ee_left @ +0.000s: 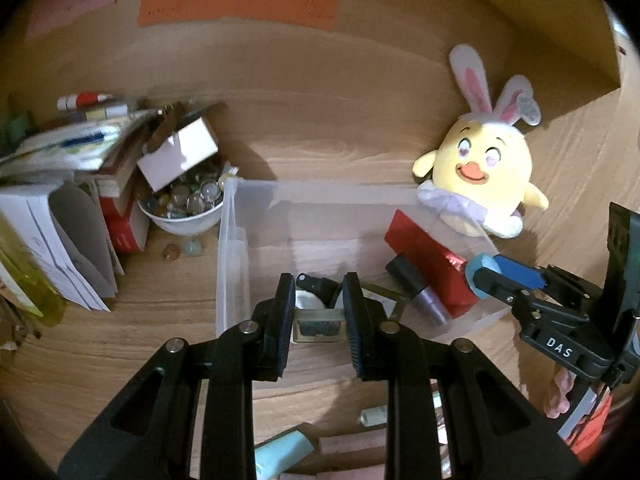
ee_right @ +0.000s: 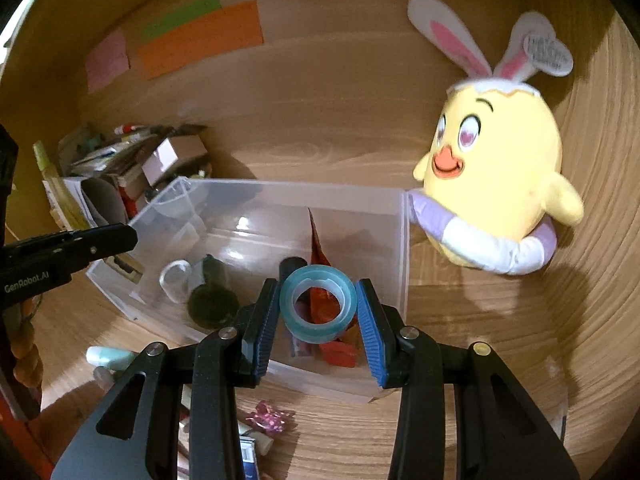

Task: Organize objects
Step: 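Carry the block and blue tape roll into the clear box with both grippers, then open the right gripper to drop the blue tape roll while the left releases the white block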

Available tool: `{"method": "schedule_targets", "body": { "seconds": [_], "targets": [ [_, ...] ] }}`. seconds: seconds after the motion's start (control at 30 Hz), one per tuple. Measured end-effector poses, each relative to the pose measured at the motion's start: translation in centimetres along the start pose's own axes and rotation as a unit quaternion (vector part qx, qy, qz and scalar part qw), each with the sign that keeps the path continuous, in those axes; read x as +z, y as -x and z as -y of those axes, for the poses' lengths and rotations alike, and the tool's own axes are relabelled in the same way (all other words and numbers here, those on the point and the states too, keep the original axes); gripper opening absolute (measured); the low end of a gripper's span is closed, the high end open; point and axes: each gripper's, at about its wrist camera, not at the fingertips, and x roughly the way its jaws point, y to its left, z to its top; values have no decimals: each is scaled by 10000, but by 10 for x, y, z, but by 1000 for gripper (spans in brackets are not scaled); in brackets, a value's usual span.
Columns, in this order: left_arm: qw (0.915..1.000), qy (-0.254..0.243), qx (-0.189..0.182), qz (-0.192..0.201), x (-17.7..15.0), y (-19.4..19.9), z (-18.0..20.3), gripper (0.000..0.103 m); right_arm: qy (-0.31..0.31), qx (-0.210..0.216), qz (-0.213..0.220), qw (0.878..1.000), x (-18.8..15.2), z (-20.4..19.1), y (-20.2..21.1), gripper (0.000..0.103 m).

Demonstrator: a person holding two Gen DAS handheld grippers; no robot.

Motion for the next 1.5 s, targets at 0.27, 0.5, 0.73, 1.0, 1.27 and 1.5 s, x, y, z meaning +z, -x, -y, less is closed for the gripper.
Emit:
{"method": "schedule_targets", "body": {
  "seconds": [0.27,0.5,0.73,1.0,1.27,1.5],
  "targets": [
    [9997,-37,50,-230,-5,-19,-2,24,40,-59,-63,10000,0,0,-8,37],
    [9995,-109,132,-259,-7,-19,-1,24,115,-79,-153,9998,-1,-2,-13,38],
    [9997,-54,67,-221,-5,-11,-2,25,114,-48,-127,9998,-1,-3,-6,50],
    [9997,-136,161,89,-6,14,4,59,105,-123,10,9999,-1,-5,10,62],
    [9992,-286,225,177,-19,33,13,71,111,-221,71,9997,-8,-12,23,70],
    [9984,-370,324,268,-36,56,12,77,253,-307,159,9991,-18,-25,40,73]
  ]
}}
